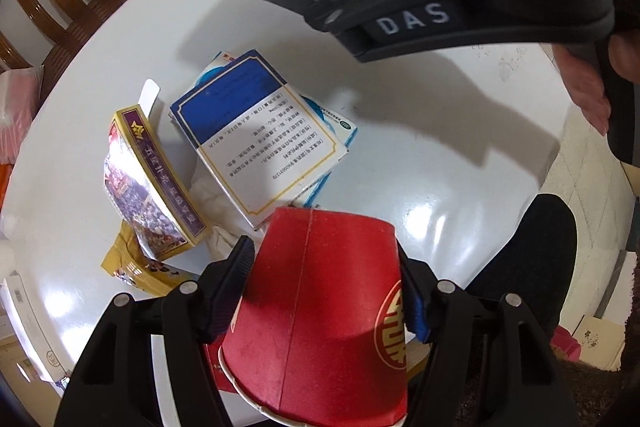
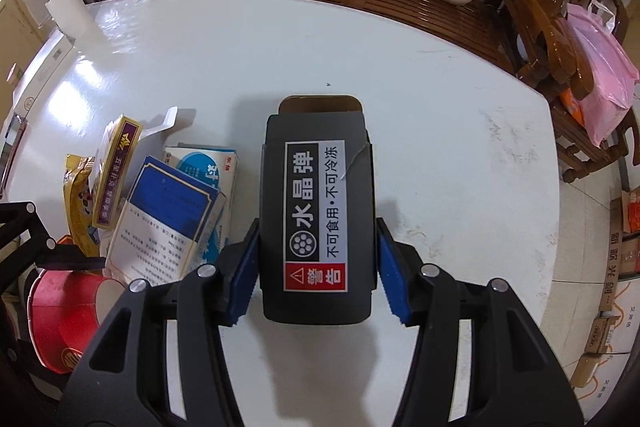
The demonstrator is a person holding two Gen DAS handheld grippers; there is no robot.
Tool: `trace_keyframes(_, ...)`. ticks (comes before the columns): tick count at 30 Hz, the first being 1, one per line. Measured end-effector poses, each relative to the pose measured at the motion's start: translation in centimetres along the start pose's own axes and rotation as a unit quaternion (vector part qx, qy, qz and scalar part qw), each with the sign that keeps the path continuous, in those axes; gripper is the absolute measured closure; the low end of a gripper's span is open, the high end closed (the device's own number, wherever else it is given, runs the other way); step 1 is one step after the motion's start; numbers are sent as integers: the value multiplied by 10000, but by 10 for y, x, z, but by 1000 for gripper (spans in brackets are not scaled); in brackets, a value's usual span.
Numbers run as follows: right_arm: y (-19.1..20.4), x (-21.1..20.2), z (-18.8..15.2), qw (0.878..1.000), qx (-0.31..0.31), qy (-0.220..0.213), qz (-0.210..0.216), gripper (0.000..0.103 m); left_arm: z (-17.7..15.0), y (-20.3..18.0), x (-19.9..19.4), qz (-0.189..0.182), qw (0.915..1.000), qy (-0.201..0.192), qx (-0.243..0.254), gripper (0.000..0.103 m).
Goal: Collect trash
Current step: 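Lift the red cup and black box and carry both over the white bag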
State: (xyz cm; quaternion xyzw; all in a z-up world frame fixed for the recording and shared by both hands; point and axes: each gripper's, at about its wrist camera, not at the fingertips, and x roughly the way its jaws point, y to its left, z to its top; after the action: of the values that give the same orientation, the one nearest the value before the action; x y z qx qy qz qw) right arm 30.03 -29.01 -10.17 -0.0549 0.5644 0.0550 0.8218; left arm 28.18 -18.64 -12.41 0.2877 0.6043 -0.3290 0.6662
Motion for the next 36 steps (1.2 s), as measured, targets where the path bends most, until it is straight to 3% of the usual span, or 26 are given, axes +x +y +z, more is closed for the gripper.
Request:
trace_keyframes(4, -3, -4, -4, 10000, -8, -4, -25, 50, -6, -1, -8, 23, 10000, 56, -58, 39)
trace_keyframes(16, 15, -40, -21, 9998, -89, -196, 6, 50, -54, 15, -47, 272, 9979, -267, -521, 39)
trace_keyframes(22, 38, -68, -55, 9993, -222, -305, 54, 50, -70, -1, -59, 341, 9950, -394, -854, 39)
trace_keyframes(36, 88, -112, -142, 9973, -554, -463, 146, 50, -121, -37, -73, 305, 9921, -713, -985, 39)
